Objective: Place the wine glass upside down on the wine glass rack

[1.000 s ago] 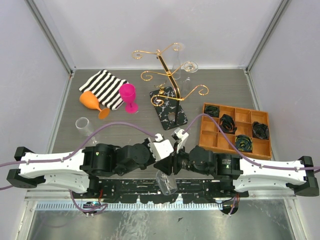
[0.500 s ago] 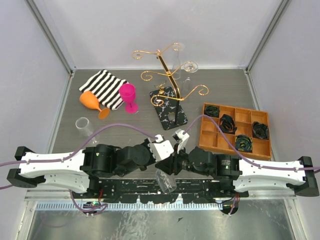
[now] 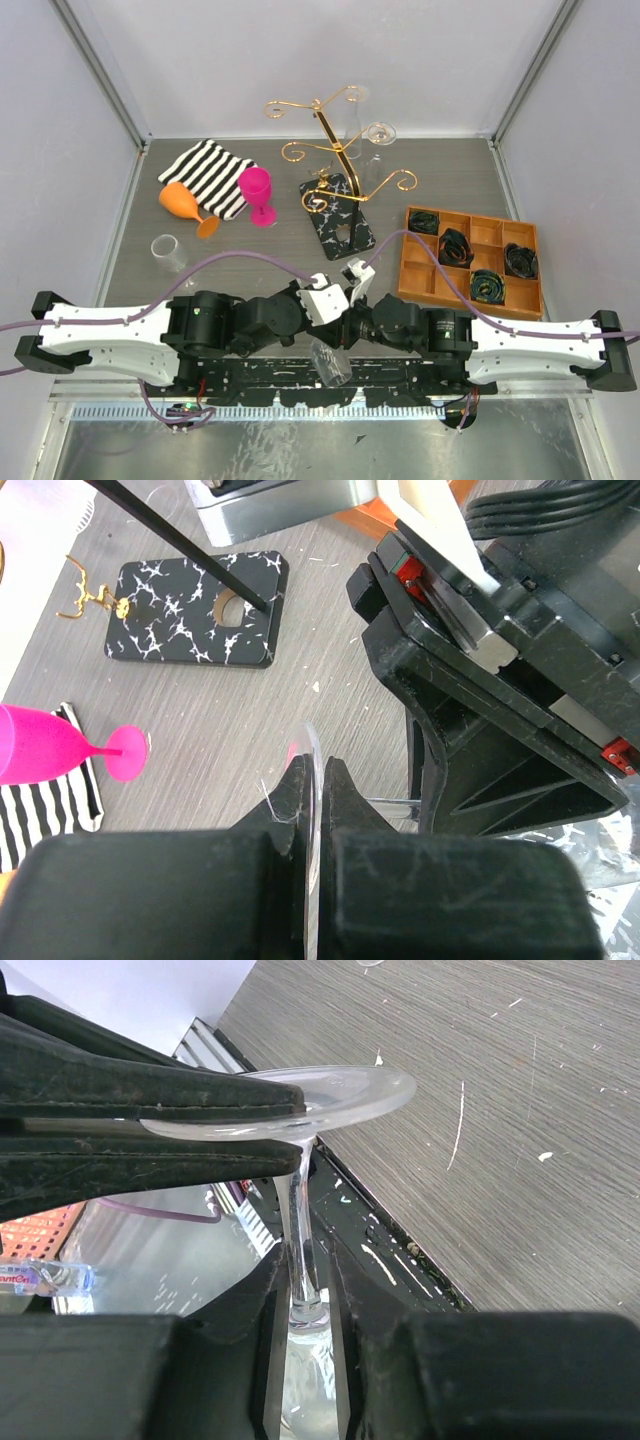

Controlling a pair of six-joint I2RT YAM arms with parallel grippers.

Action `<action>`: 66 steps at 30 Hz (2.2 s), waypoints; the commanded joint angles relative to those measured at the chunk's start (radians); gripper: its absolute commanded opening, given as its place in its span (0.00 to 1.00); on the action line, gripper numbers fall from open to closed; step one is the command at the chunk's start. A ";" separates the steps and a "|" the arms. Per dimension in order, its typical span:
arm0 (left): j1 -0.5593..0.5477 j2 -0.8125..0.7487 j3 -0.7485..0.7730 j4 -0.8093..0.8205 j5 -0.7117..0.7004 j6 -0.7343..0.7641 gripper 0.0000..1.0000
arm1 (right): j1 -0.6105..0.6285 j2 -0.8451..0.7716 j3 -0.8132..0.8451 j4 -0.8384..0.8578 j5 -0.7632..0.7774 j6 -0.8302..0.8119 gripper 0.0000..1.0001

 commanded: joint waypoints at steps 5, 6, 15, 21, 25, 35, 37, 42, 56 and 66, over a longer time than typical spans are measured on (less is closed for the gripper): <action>-0.011 -0.007 0.038 0.065 -0.050 -0.007 0.00 | 0.000 0.005 -0.012 0.062 0.023 0.012 0.10; -0.011 -0.007 0.037 0.066 -0.055 -0.008 0.00 | 0.000 0.002 -0.015 0.062 0.030 0.012 0.05; -0.011 -0.057 0.008 0.094 -0.097 -0.028 0.28 | -0.001 0.015 0.002 0.040 0.115 -0.058 0.01; -0.011 -0.122 -0.024 0.133 -0.091 -0.037 0.49 | 0.000 0.017 0.014 0.061 0.141 -0.118 0.01; -0.012 -0.155 -0.026 0.129 -0.104 -0.039 0.56 | 0.000 0.022 0.044 0.016 0.199 -0.142 0.01; -0.012 -0.191 -0.041 0.102 -0.232 -0.089 0.74 | 0.000 -0.073 0.098 -0.057 0.355 -0.336 0.01; -0.011 -0.197 -0.035 0.091 -0.257 -0.106 0.75 | 0.000 -0.095 0.132 -0.113 0.407 -0.357 0.01; -0.012 -0.231 -0.030 0.070 -0.285 -0.158 0.76 | 0.000 -0.133 0.265 -0.291 0.452 -0.432 0.01; -0.005 -0.252 -0.050 0.053 -0.356 -0.248 0.91 | -0.001 -0.187 0.538 -0.366 0.622 -0.837 0.01; 0.301 -0.226 -0.028 -0.020 -0.082 -0.334 0.94 | 0.000 -0.034 0.618 -0.514 0.540 -0.855 0.01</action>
